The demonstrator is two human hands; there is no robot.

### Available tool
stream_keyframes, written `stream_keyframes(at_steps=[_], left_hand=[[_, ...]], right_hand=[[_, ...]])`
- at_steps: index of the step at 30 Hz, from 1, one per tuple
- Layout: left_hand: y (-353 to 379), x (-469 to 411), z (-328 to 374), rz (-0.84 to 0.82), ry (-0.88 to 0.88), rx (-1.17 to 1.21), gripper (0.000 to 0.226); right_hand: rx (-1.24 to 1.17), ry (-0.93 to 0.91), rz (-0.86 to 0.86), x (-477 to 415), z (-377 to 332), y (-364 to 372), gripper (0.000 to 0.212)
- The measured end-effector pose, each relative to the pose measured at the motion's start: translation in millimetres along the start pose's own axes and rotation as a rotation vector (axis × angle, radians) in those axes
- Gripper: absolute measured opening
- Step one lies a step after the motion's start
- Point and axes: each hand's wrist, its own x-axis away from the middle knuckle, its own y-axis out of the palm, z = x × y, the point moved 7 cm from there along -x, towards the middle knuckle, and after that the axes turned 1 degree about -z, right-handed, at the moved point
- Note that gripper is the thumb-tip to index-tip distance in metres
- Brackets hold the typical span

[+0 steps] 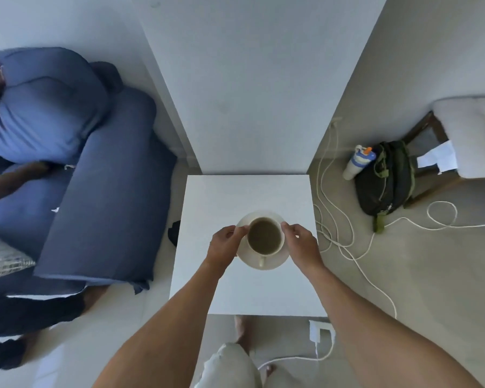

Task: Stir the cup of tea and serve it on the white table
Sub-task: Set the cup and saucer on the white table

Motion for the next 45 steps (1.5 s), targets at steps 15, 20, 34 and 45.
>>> stream_keyframes(at_steps=[15, 20, 34, 45], left_hand=[[3.4, -121.6, -32.0, -0.124, -0.177, 0.048, 0.073], [5.3, -155.3, -49.3, -0.138, -0.212, 0.020, 0.072], [11.2, -213.0, -84.1, -0.108, -0.192, -0.067, 0.047], [14.3, -231.8, -97.0, -0.077, -0.177, -0.058, 0.048]], right_hand=[[-0.016, 0.209, 0.065, -97.9, 38.1, 47.5, 0.032], [0.012, 0.243, 0.052, -124.8, 56.1, 62.4, 0.027], [0.041, 0.288, 0.047, -180.9, 105.3, 98.3, 0.034], [0.024, 0.271, 0.039, -198.5, 126.3, 113.4, 0.030]])
